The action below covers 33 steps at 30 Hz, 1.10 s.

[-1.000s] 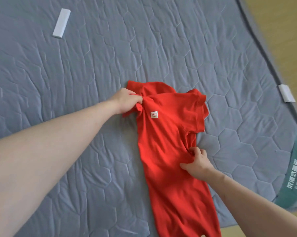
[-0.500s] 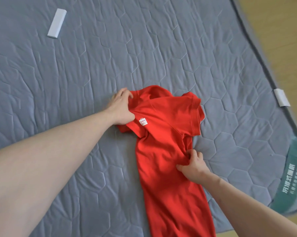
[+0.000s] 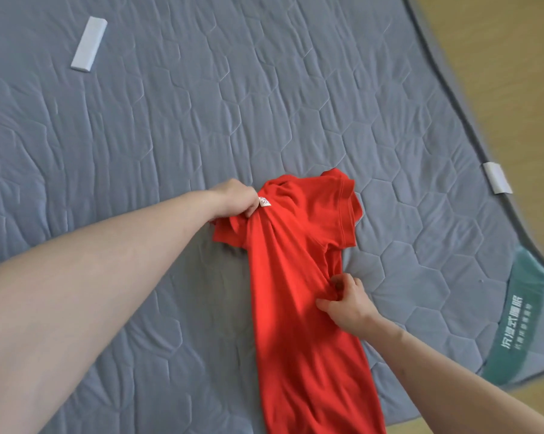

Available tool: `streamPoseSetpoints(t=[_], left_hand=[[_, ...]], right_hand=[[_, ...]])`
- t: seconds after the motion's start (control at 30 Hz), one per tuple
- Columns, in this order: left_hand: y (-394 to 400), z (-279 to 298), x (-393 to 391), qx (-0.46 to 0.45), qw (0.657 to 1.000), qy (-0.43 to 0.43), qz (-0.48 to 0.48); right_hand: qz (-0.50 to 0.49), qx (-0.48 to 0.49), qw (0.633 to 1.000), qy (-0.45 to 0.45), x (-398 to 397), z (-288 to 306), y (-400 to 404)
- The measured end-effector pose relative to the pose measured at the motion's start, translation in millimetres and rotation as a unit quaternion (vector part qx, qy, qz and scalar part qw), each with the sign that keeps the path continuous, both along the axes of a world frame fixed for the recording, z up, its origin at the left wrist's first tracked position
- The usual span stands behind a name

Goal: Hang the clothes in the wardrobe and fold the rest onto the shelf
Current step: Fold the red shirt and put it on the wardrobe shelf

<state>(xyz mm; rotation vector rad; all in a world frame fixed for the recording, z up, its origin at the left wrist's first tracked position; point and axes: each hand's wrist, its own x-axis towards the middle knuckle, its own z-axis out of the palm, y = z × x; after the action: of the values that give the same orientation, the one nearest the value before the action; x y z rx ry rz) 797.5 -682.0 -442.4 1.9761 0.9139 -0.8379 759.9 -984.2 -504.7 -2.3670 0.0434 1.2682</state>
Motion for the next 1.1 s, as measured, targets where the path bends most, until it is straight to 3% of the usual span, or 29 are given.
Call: streamPoseSetpoints(t=[0.07, 0.13, 0.23, 0.33, 0.43, 0.53, 0.63, 0.77, 0.8, 0.87, 0.93, 1.0, 1.1], left_hand=[[-2.0, -2.6, -6.5, -0.068, 0.995, -0.005, 0.066], [-2.9, -13.6, -17.9, -0.092, 0.989, 0.001, 0.119], [-8.3, -31.7, -33.6, -0.092, 0.977, -0.016, 0.19], [-16.9, -40.4, -40.6, -0.102, 0.959, -0.028, 0.265], [-20.1, -39.7, -43.3, -0.102, 0.953, -0.035, 0.283], [-12.2, -32.6, -46.4, -0.115, 0.947, -0.031, 0.299], [-3.0, -27.4, -52.8, -0.122, 0.934, -0.046, 0.331], [-0.8, -35.2, -67.9, -0.139, 0.922, -0.048, 0.359], [-1.5, -39.6, -71.4, -0.132, 0.921, -0.048, 0.363], [-4.5, -47.4, -79.9, -0.093, 0.926, -0.054, 0.363], [-14.3, -48.2, -89.3, -0.04, 0.916, -0.085, 0.389], [-29.0, -45.6, -107.8, -0.022, 0.899, -0.105, 0.425], [-57.2, -41.4, -153.5, -0.075, 0.863, -0.087, 0.492]], right_hand=[[-0.11, 0.014, 0.988, -0.112, 9.3, 9.0, 2.2], [-0.206, 0.05, 0.951, -0.226, 29.5, 18.9, 12.4], [-0.145, 0.096, 0.95, -0.258, 70.0, 26.6, 39.1], [-0.035, 0.061, 0.981, -0.183, 99.7, 27.1, 67.9], [0.008, -0.003, 0.992, -0.127, 111.6, 27.0, 83.0], [-0.1, 0.056, 0.992, -0.049, 116.6, 39.2, 95.9], [-0.231, 0.102, 0.964, 0.086, 116.8, 50.9, 101.4], [-0.222, 0.074, 0.955, 0.185, 109.7, 48.6, 96.0], [-0.195, 0.049, 0.966, 0.161, 107.8, 43.3, 94.2], [-0.114, -0.019, 0.993, 0.028, 101.5, 26.2, 86.1], [-0.075, -0.055, 0.99, -0.105, 88.5, 18.6, 72.4], [-0.094, -0.044, 0.983, -0.149, 73.8, 15.2, 52.6], [-0.139, -0.022, 0.978, -0.151, 46.0, 14.3, 17.3]])
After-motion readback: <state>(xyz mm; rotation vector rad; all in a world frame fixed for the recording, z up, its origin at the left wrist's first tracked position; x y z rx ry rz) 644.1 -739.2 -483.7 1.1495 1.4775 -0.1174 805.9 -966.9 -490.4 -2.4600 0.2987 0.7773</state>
